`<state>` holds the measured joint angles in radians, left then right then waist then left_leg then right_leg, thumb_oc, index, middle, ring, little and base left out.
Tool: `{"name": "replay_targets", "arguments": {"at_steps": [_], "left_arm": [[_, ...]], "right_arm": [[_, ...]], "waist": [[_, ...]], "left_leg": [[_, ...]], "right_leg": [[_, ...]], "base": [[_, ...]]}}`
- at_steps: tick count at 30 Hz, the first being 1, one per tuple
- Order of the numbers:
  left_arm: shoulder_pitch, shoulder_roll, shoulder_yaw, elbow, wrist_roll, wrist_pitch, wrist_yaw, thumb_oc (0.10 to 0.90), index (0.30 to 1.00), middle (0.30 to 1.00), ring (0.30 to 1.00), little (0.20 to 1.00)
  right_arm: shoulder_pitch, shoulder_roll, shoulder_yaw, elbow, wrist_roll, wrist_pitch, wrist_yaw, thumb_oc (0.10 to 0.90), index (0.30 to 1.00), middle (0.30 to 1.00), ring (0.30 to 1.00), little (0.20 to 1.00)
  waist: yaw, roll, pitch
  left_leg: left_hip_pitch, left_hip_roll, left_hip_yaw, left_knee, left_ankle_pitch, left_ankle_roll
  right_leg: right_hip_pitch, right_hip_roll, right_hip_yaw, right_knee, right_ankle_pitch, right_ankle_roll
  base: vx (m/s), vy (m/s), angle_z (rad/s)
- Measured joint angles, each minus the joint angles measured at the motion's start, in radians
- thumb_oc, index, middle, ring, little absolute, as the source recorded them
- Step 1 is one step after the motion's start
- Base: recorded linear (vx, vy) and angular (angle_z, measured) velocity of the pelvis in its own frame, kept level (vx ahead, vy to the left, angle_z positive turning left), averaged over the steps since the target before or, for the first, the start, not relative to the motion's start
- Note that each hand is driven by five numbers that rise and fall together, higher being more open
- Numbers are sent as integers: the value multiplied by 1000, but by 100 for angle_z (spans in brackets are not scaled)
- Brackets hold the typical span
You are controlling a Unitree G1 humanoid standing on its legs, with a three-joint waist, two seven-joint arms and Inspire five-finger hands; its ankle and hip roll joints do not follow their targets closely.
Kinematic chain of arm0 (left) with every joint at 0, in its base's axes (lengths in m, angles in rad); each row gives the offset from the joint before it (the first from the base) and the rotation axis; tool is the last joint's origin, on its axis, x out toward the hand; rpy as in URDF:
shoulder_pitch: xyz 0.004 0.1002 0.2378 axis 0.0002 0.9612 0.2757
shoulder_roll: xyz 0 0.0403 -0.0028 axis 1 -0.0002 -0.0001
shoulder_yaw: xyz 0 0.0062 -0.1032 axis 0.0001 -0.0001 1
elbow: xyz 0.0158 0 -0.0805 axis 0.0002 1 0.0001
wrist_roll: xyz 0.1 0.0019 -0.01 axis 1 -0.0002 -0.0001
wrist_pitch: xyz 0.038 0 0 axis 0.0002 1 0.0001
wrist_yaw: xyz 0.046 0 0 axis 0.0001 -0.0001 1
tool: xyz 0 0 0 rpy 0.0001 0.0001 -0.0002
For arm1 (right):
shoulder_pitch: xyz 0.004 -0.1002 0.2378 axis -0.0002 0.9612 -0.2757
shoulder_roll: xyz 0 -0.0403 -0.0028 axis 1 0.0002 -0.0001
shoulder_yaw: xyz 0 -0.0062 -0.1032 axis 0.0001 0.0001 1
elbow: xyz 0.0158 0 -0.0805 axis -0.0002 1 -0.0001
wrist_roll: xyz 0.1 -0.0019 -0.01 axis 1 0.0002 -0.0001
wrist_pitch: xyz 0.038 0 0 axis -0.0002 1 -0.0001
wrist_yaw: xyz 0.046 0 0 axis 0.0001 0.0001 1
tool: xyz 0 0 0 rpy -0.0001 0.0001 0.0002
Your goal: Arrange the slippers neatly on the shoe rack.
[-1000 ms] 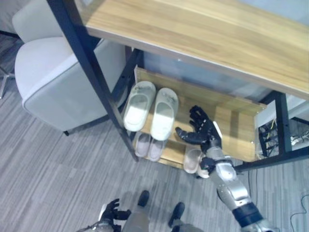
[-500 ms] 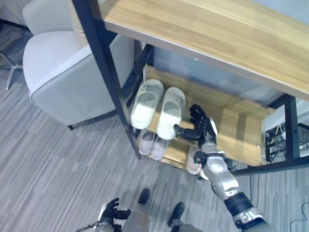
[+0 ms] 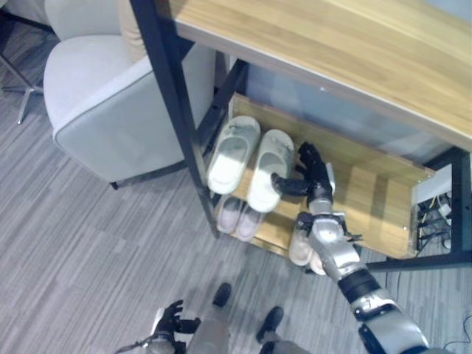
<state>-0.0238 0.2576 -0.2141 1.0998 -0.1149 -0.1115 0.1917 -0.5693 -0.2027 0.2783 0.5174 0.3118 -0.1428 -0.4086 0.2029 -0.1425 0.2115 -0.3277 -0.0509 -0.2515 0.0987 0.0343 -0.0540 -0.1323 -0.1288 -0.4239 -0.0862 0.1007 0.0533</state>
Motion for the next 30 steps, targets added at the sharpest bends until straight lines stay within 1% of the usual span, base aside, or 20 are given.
{"name": "replay_targets", "arguments": {"at_steps": [4, 9, 14, 22, 30], "left_arm": [[-2, 0, -18, -1, 0, -1, 0, 800, 900, 900, 900, 900], [-4, -1, -19, -2, 0, -4, 0, 800, 900, 900, 900, 900], [-5, 0, -29, -2, -1, -7, 0, 800, 900, 900, 900, 900], [-5, 1, -38, 10, -37, -19, -1, 800, 900, 900, 900, 900], [-5, 0, -38, 10, -37, -19, -1, 800, 900, 900, 900, 900]], "right_arm": [[-34, -2, -16, 35, -37, 0, -12, 800, 900, 900, 900, 900], [-89, -20, -22, 91, -37, 1, -26, 800, 900, 900, 900, 900], [-158, -26, -22, 172, -37, 1, -29, 800, 900, 900, 900, 900], [-179, -31, -18, 204, -35, 0, -27, 800, 900, 900, 900, 900], [-170, -31, -17, 189, -34, 0, -14, 800, 900, 900, 900, 900]], "waist": [[4, 11, 8], [21, 18, 13], [22, 25, 20], [24, 24, 21], [20, 23, 22]], "left_leg": [[0, -4, 0, -2, 0, 1], [2, -5, -1, -4, 3, 5], [3, -5, -1, -8, 7, 10], [7, -2, -3, -18, 6, 4], [8, -3, -2, -18, 10, 9]], "right_leg": [[0, -5, -1, 0, 0, 1], [0, -3, -2, 0, -2, 3], [0, -1, -3, 0, -2, 3], [0, 1, -3, 0, -2, 3], [0, 1, -3, 0, -2, 3]], "base": [[0, 0, 0], [0, 0, 0], [0, 0, 0], [0, 0, 0], [0, 0, 0]]}}
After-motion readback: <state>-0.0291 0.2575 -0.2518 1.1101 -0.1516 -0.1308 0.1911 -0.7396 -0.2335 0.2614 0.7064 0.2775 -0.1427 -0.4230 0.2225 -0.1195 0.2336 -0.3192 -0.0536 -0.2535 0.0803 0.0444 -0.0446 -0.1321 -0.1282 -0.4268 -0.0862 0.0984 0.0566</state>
